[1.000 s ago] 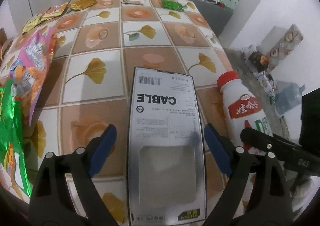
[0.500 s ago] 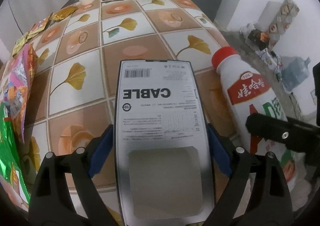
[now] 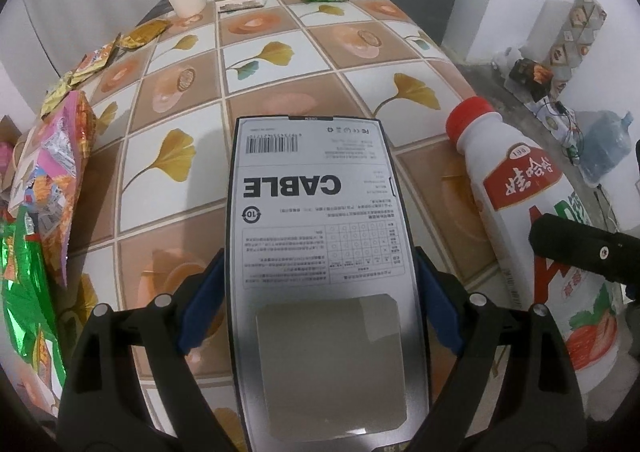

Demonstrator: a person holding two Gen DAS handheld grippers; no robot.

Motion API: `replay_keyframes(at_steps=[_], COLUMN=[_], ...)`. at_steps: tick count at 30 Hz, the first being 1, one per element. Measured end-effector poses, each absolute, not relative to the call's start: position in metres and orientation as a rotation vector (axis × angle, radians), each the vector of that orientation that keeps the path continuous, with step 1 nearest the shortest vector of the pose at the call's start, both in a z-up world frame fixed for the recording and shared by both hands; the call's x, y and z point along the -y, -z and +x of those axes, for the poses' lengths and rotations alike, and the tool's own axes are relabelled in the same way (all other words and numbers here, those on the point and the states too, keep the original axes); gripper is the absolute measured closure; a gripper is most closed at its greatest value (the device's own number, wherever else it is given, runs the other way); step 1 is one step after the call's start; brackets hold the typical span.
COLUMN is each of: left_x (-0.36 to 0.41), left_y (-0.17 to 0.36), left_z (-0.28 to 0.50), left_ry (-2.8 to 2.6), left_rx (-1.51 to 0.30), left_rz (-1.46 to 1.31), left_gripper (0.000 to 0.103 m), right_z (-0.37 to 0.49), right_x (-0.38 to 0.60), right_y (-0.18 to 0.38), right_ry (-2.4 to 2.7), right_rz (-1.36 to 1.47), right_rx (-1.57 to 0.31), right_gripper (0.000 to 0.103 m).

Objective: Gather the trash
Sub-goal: 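Lift the bottle with the right tool while the left tool lifts the CABLE box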

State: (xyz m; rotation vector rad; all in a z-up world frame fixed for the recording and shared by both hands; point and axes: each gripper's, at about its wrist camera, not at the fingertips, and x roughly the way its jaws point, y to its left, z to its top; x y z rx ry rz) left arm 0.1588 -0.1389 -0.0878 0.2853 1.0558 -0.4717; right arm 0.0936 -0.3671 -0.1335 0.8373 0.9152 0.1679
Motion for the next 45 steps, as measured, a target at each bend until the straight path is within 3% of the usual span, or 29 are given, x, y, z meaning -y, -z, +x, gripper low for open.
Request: replay_keyframes(at_steps=[45], left_x=[0.127], left_y=[0.074], left_z=[0.155], left_ry=[0.465], left_rx=[-1.026], left_rz=[0.223], left_gripper=[0.02], right_z=[0.082], right_x=[0.372], right_y=[0.127], right_ry=[-0.19], right_rz=[0.862], right_rx=[-0.884], right_gripper=[0.04])
